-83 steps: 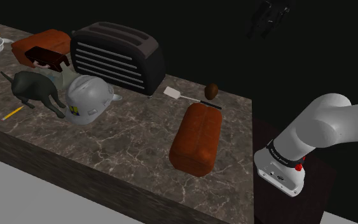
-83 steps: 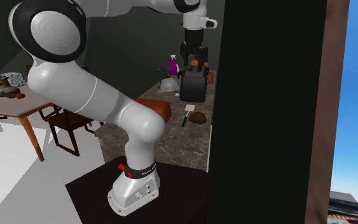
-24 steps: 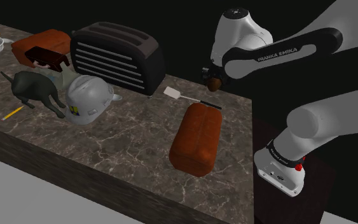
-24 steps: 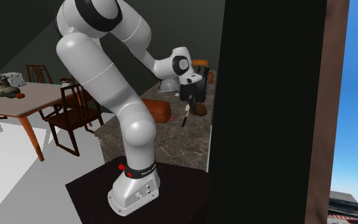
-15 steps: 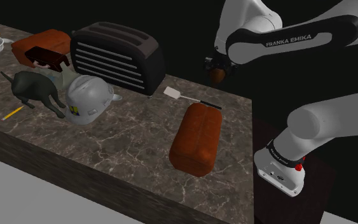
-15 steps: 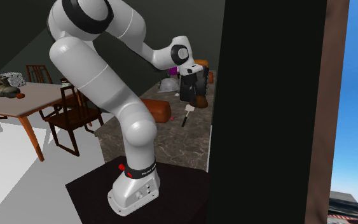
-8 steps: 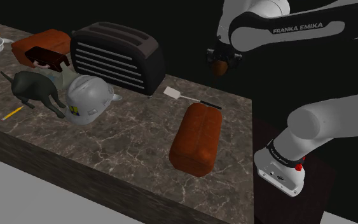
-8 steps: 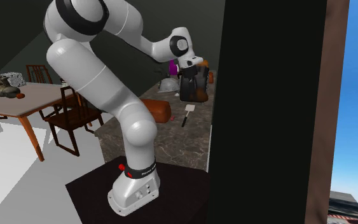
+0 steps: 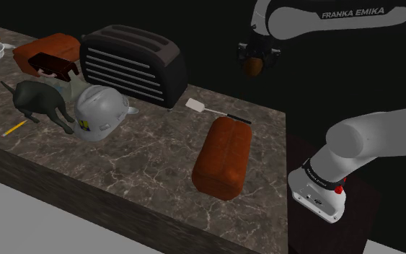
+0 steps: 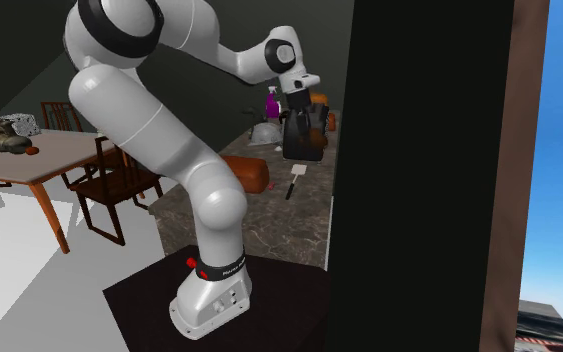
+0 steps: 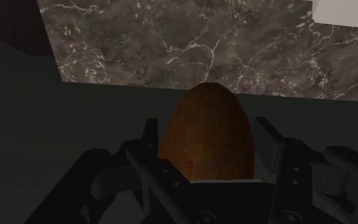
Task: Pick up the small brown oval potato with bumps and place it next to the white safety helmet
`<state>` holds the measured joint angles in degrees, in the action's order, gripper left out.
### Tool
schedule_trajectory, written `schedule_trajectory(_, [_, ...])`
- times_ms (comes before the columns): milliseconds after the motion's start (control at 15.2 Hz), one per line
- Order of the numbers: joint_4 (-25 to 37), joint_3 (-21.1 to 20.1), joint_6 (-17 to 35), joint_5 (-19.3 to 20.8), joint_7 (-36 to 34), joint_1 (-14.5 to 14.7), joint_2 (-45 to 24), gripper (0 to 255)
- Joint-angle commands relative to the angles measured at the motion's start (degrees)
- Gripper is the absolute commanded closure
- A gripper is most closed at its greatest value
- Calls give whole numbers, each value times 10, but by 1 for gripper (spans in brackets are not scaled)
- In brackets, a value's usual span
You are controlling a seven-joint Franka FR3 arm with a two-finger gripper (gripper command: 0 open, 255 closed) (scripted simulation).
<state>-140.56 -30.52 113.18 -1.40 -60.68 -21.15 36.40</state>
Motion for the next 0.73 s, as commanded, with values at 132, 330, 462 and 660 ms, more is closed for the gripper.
schedule_trajectory(132, [29,7,-30,3,8,-2,2,255])
schedule_trajectory(330, [54,-19,-42,-2,-21,0,-14,255])
schedule_trajectory(462, [78,-48,-49,-5,-51,0,-33,255])
schedule_trajectory(660, [117,-93,-60,-4,-98,-3,-66,255])
